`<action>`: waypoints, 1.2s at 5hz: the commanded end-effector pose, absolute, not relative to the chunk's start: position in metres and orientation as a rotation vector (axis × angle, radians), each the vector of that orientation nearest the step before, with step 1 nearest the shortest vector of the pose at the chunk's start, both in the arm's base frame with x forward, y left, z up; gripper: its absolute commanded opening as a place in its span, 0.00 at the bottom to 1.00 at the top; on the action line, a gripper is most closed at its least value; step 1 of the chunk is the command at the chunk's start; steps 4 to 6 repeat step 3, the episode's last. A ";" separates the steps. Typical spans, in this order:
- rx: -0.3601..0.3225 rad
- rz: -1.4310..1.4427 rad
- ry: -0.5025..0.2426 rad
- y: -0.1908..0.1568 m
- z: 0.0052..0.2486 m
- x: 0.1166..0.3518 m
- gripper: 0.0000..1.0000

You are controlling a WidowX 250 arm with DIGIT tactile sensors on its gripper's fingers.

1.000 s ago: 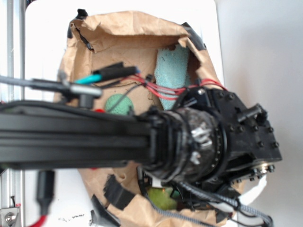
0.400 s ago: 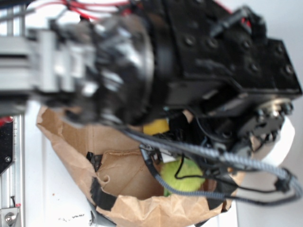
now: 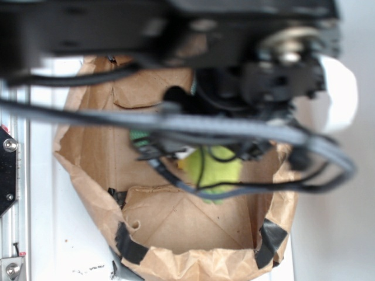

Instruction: Grab the green animal.

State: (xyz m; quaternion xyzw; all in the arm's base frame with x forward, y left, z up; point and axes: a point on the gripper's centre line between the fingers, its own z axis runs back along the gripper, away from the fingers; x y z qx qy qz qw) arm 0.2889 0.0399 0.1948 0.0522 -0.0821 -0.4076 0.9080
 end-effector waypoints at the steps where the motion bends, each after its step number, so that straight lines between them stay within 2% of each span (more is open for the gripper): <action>1: 0.159 -0.370 -0.162 0.020 0.257 0.244 0.00; 2: 0.108 -0.315 -0.144 0.023 0.271 0.231 0.00; 3: 0.109 -0.280 -0.183 0.020 0.275 0.223 0.00; 6: 0.109 -0.280 -0.183 0.020 0.275 0.223 0.00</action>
